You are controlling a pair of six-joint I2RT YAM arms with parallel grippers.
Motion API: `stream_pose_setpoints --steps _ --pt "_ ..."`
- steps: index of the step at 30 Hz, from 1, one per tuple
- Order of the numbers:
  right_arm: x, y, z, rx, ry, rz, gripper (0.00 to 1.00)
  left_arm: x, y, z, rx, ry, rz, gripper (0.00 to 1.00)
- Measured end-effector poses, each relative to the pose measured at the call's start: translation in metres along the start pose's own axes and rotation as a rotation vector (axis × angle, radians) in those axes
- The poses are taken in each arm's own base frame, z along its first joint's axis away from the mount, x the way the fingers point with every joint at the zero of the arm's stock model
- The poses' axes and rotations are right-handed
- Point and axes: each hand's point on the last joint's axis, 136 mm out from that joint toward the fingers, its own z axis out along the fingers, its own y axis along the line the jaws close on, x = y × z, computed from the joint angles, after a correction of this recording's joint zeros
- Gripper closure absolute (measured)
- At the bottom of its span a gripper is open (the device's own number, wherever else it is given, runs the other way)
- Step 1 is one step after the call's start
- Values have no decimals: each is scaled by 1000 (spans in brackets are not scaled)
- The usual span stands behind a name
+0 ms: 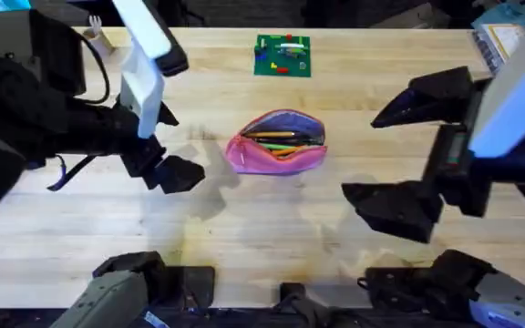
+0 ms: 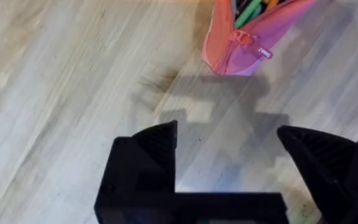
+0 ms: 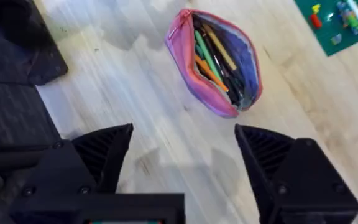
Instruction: Unzip the bag, pick up the pens from the table one at a time and place them inside, then zip the bag closed.
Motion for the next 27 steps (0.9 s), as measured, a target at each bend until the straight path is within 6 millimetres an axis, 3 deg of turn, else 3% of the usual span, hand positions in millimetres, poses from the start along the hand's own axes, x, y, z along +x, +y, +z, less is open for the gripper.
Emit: stream_pose_setpoints --steps 13,23,27 --pt "-17 -7 21 -16 -8 276 3 10 3 25 209 -166 155 7" --pt "-37 2 24 -99 -69 456 4 17 8 47 302 -271 179 7" --pt "-51 20 28 -176 -89 448 4 17 7 51 323 -288 171 7"
